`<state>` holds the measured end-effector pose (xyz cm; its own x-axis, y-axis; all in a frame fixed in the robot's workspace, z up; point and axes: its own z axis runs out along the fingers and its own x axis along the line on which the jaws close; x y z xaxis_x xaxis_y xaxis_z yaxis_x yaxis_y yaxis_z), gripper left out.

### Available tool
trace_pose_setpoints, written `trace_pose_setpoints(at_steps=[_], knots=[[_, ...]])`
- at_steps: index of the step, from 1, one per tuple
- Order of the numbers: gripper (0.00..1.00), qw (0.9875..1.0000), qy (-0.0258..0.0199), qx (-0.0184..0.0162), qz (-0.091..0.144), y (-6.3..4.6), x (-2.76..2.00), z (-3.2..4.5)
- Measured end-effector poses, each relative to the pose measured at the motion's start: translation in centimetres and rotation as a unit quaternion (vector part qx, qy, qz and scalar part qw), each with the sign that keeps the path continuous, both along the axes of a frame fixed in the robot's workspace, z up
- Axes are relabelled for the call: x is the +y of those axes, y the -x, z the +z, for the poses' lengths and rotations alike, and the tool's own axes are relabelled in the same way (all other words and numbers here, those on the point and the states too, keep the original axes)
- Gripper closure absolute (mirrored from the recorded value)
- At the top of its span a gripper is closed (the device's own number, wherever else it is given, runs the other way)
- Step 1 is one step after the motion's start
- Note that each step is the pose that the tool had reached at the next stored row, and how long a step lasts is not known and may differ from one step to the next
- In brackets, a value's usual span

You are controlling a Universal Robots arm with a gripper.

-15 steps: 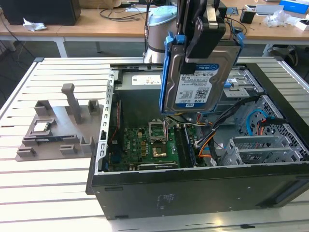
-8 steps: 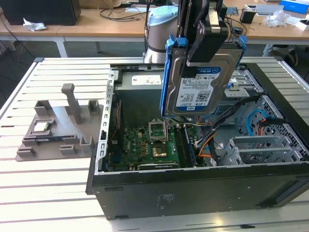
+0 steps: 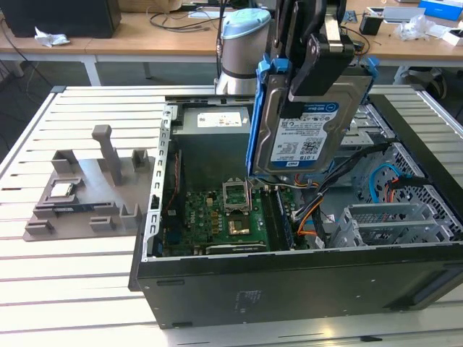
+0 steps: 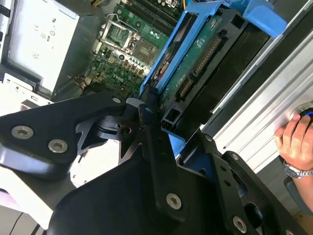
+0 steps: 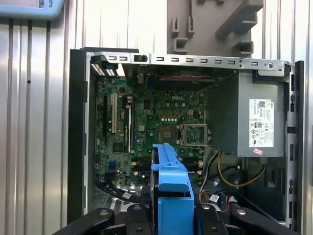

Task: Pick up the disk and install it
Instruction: 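Pick up the disk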

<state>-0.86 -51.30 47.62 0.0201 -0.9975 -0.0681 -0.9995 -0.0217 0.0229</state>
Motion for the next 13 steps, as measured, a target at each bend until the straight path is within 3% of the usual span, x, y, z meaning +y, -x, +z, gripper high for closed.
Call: trace_pose_setpoints(at_steps=[6,8,13], knots=[[0.63,1.0000,-0.0001,0.0000,0.000,-1.1,-0.93,-0.12],[0.63,1.0000,0.0000,0.0000,0.000,-1.4,-1.53,-0.17],[0.63,1.0000,-0.0001,0.0004,0.001,-2.5,-2.49,-0.39]])
